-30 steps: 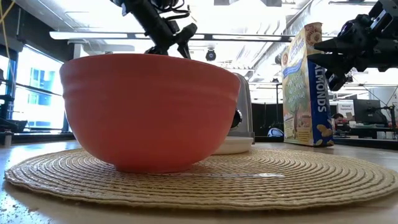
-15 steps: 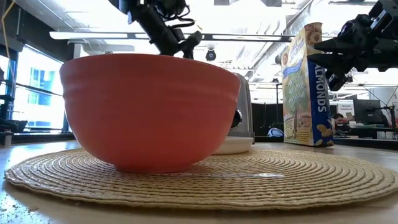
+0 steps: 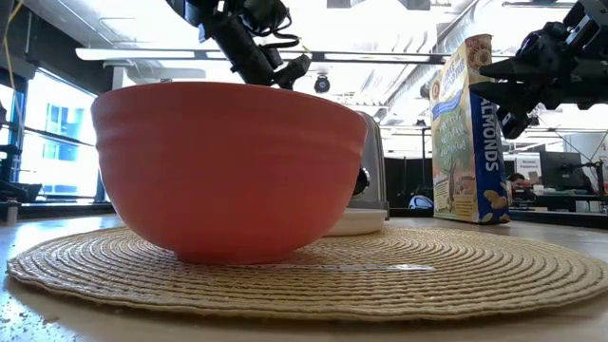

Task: Arrange a breakfast setting
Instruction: Put the bagel bread on the plate on the placemat

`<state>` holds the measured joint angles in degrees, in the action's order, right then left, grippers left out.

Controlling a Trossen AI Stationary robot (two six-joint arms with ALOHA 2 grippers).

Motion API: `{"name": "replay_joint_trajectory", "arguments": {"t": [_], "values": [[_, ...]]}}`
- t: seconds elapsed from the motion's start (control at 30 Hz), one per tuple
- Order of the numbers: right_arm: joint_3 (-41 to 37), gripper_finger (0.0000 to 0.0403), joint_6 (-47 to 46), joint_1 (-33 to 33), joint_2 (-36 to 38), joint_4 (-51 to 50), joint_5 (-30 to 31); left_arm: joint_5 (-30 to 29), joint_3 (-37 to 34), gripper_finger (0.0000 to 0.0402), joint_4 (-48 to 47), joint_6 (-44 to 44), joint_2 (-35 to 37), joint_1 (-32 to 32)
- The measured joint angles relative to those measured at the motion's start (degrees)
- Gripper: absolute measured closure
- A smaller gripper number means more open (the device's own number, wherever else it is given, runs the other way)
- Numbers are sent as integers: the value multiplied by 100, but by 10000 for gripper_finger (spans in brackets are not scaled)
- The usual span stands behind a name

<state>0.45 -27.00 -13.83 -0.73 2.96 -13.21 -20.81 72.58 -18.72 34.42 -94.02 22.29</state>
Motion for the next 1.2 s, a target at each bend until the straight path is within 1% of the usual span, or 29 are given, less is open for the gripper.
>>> {"name": "replay_joint_trajectory", "arguments": {"t": [0.3,0.5,0.63,0.93,1.2], "values": [[1,292,-1,-2,0,0,0,22,-11,320,-63,213,-10,12],[0,292,0,-1,0,0,0,58,-15,363,-85,369,-15,10],[2,292,0,-1,0,0,0,81,-20,385,-87,454,-14,10],[2,292,0,-1,-2,-1,0,129,-44,395,-122,403,201,-49],[2,292,0,-1,-1,0,0,30,-44,396,-20,205,507,-105]]}}
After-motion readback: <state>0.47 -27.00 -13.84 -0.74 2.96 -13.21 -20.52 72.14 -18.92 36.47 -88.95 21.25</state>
